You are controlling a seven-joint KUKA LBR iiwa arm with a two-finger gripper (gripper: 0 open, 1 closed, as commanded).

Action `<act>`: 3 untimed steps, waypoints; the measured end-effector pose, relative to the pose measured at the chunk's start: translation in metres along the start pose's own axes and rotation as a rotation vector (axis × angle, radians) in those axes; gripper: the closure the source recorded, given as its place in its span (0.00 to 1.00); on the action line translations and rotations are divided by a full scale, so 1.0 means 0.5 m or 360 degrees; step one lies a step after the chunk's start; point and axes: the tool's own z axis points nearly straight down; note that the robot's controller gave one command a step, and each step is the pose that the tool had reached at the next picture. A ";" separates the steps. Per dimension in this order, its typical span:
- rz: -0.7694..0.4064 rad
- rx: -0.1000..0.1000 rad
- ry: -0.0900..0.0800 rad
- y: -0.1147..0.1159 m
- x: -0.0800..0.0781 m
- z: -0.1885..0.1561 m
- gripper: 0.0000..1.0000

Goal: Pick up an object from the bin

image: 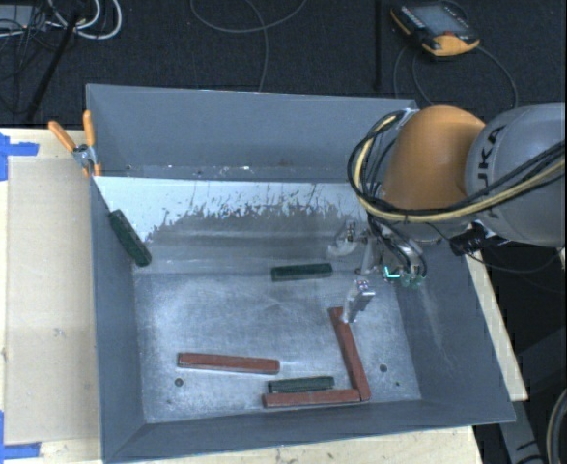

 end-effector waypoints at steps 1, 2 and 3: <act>-0.0001 0.0001 -0.0011 0.000 -0.004 -0.008 0.00; 0.0017 0.0000 -0.0040 0.001 -0.021 0.100 1.00; 0.0017 0.0000 -0.0040 0.001 -0.021 0.100 1.00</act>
Offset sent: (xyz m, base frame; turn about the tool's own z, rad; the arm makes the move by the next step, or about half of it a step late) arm 0.0041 0.0002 -0.0573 0.0115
